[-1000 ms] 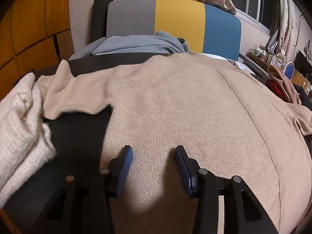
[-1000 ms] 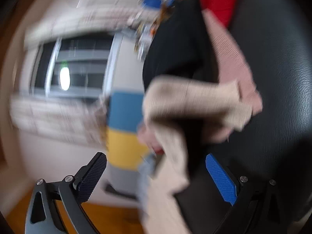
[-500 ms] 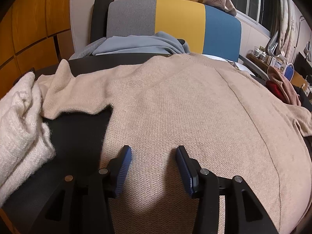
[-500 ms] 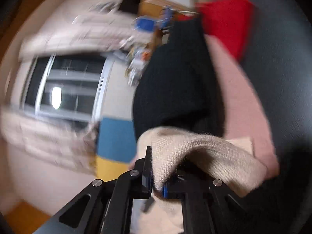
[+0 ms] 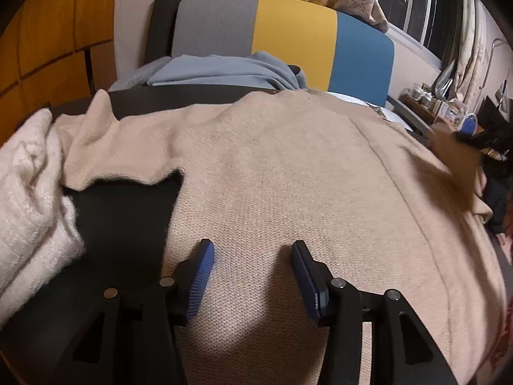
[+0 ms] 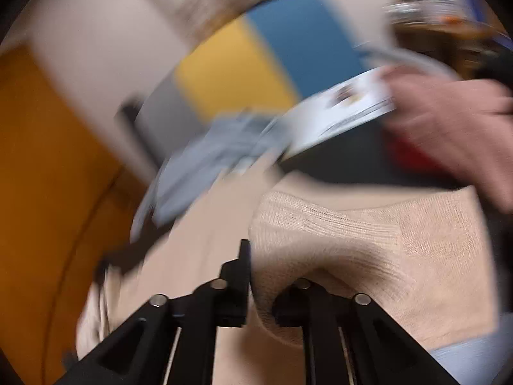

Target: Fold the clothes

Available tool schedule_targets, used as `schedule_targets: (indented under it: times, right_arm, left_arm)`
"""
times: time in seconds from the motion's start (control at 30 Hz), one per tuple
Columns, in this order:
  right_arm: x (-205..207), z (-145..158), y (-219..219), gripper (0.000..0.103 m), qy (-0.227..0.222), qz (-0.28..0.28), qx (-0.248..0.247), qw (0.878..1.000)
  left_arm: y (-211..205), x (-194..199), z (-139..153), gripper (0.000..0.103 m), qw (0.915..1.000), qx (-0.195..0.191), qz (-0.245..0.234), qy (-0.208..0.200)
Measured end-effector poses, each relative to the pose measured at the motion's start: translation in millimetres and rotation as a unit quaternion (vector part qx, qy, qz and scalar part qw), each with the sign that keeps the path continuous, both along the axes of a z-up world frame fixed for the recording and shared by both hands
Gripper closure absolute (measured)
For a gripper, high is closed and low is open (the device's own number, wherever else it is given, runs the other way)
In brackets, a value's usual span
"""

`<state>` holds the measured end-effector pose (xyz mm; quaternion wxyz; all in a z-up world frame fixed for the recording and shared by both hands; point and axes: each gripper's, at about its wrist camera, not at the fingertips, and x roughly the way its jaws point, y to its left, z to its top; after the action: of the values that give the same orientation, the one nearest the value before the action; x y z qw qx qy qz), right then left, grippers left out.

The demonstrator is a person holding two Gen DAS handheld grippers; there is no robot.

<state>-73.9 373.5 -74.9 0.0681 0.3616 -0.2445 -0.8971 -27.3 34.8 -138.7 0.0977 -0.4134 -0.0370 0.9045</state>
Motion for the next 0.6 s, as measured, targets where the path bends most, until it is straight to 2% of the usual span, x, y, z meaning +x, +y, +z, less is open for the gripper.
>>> schedule_targets:
  times: [0.03, 0.07, 0.1, 0.17, 0.2, 0.33, 0.37, 0.4, 0.47, 0.53, 0.6]
  right_arm:
    - [-0.8, -4.5, -20.4, 0.069, -0.012, 0.025, 0.038, 0.999]
    - [3.5, -7.6, -33.7, 0.053, -0.014, 0.038, 0.073, 0.997]
    - [12.7, -9.6, -42.8, 0.042, -0.008, 0.047, 0.095, 0.994]
    - [31.8, -12.8, -58.6, 0.034, 0.004, 0.063, 0.133, 0.989]
    - [43.8, -11.1, -57.9, 0.029, 0.010, 0.060, 0.136, 0.989]
    - [90.9, -7.6, -41.9, 0.022, 0.026, 0.027, 0.134, 0.990]
    - [103.1, -7.8, -34.6, 0.016, 0.024, 0.013, 0.134, 0.991]
    - [106.0, -7.0, -28.7, 0.013, 0.017, 0.003, 0.133, 0.991]
    - [116.7, -18.6, -14.1, 0.013, -0.007, -0.018, 0.127, 0.992]
    - [123.3, -38.6, -2.2, 0.013, -0.031, -0.032, 0.110, 0.993]
    - [134.0, -52.1, 7.0, 0.011, -0.019, -0.044, 0.091, 0.995]
  left_arm:
    - [-1.4, -1.9, 2.7, 0.052, 0.9999, 0.010, -0.005, -0.007]
    - [-2.7, -3.7, 5.5, 0.053, 0.9996, 0.021, -0.011, -0.015]
    - [-3.5, -5.6, 8.4, 0.053, 0.9992, 0.031, -0.017, -0.021]
    - [10.4, -10.8, 20.2, 0.052, 0.9982, 0.043, -0.039, -0.015]
    - [17.4, -13.4, 26.1, 0.052, 0.9974, 0.050, -0.050, -0.012]
    - [46.2, -23.8, 49.5, 0.052, 0.9927, 0.074, -0.095, 0.001]
    - [66.8, -25.9, 55.0, 0.052, 0.9904, 0.062, -0.123, 0.010]
    - [87.3, -28.1, 60.5, 0.052, 0.9871, 0.050, -0.151, 0.019]
    - [124.0, -31.4, 69.0, 0.051, 0.9780, 0.026, -0.205, 0.030]
    - [167.4, -28.4, 74.4, 0.051, 0.9631, -0.015, -0.264, 0.049]
    - [206.5, -24.9, 77.1, 0.051, 0.9440, -0.062, -0.316, 0.070]
